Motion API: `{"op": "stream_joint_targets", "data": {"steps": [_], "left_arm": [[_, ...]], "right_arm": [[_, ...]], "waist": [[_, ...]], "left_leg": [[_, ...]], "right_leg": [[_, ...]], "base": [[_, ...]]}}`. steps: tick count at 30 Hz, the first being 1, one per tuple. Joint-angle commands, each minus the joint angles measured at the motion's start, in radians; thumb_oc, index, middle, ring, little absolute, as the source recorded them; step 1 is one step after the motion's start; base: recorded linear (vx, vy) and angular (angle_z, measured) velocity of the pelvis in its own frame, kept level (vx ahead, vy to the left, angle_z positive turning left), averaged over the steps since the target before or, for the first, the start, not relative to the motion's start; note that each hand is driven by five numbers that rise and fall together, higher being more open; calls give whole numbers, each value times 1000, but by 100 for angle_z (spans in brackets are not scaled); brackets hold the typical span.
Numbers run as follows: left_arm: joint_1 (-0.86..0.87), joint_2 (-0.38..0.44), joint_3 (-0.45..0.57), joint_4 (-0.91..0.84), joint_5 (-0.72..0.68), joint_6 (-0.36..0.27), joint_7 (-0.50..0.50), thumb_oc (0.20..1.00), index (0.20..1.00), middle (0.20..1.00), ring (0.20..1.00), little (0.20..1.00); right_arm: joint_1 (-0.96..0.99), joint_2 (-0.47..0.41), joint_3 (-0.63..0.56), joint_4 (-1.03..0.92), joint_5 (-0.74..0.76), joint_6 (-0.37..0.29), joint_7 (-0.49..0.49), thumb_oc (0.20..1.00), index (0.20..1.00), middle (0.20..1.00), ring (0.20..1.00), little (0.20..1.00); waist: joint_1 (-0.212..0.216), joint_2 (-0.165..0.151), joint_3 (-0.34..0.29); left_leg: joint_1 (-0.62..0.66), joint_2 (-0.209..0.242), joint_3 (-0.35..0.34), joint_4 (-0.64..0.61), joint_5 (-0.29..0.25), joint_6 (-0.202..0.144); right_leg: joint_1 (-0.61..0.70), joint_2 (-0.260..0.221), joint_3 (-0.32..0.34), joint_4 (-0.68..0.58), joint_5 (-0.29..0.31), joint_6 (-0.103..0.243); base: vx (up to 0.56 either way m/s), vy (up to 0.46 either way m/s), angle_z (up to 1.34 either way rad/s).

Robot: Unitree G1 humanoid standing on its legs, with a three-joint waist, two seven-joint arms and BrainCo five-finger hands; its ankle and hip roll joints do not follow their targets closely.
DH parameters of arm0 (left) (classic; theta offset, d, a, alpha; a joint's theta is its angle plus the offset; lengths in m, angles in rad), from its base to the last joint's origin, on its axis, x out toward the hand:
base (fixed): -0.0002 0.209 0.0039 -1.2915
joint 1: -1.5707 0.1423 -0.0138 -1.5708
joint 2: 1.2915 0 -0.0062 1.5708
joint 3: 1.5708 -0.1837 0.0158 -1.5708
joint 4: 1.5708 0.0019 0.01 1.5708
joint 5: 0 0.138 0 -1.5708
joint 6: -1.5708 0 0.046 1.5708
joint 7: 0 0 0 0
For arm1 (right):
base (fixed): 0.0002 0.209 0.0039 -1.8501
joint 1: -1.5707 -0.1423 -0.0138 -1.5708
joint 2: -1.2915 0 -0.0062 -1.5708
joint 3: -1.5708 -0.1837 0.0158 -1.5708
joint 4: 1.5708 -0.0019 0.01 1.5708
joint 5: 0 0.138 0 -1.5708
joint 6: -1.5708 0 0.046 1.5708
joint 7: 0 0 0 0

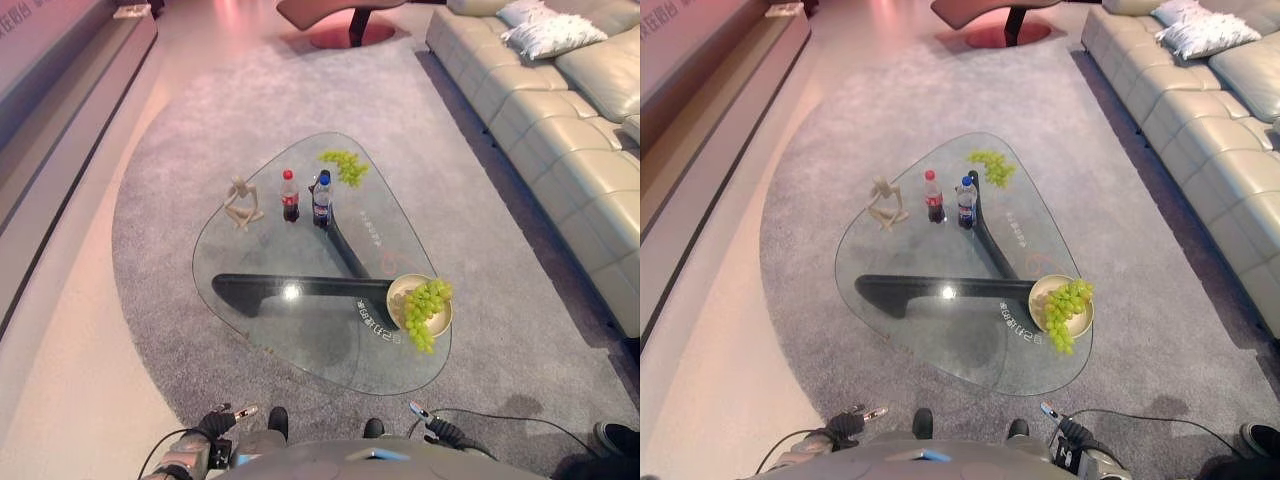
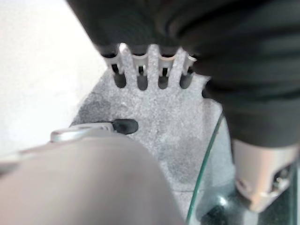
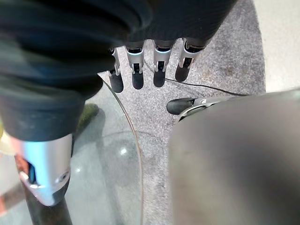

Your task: Pick up fruits into the plate

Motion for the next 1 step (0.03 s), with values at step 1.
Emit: {"op": "stream_joint_targets", "data": {"steps": [1], "left_arm": [[-24, -21, 20, 49, 39, 17, -11, 1000, 1000, 1000, 1000, 1000]], "right_arm": [[-44, -11, 28, 57, -78, 3, 29, 1000, 1000, 1000, 1000, 1000]], "waist": [[6, 44, 6]], "left_leg": [[75, 17, 100, 32, -105, -3]], "right_leg": [[-18, 1, 23, 49, -7, 15]], "base": [[24, 42, -13]]}}
